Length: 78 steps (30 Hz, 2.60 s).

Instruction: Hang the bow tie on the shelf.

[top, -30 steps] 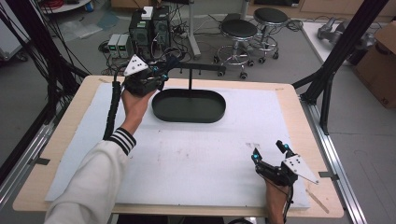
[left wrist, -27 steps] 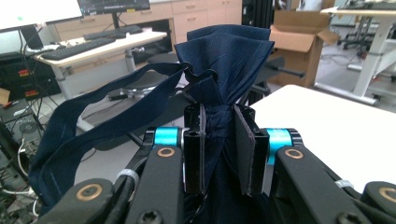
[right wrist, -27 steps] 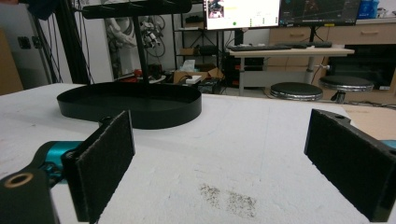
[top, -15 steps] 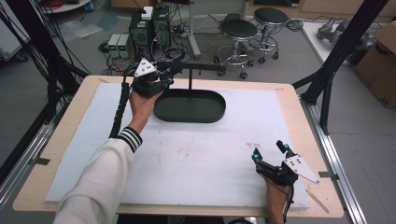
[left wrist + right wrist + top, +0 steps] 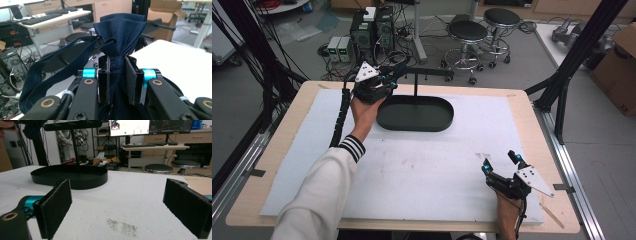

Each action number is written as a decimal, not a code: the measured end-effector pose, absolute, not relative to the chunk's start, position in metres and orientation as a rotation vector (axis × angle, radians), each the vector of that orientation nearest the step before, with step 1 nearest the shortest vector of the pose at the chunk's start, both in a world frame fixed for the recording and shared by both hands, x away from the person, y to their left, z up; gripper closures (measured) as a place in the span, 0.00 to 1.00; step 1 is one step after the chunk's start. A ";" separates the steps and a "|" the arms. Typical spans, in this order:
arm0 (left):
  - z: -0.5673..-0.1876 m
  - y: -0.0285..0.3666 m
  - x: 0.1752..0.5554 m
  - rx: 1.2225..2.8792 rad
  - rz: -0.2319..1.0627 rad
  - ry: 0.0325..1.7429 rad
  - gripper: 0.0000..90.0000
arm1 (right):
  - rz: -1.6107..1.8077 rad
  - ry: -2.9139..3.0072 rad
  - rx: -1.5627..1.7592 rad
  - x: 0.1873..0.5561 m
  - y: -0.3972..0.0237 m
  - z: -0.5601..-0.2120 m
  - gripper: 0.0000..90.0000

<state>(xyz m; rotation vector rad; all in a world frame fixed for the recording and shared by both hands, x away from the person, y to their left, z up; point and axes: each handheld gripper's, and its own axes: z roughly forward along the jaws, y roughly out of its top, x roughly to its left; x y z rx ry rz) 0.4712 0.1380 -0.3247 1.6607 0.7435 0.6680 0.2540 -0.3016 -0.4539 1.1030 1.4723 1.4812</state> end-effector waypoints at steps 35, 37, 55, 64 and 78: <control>-0.342 0.128 0.484 1.689 0.659 0.788 0.83 | 1.481 1.464 1.100 0.254 -0.302 -0.454 0.08; -0.343 0.129 0.485 1.691 0.658 0.796 0.83 | 1.482 1.463 1.099 0.254 -0.302 -0.454 0.08; -0.353 0.133 0.495 1.708 0.667 0.831 0.83 | 1.487 1.461 1.103 0.254 -0.303 -0.454 0.08; -0.359 0.137 0.498 1.744 0.679 0.852 0.83 | 1.488 1.459 1.104 0.254 -0.303 -0.454 0.08; -0.362 0.138 0.495 1.783 0.697 0.874 0.78 | 1.490 1.459 1.108 0.253 -0.302 -0.454 0.08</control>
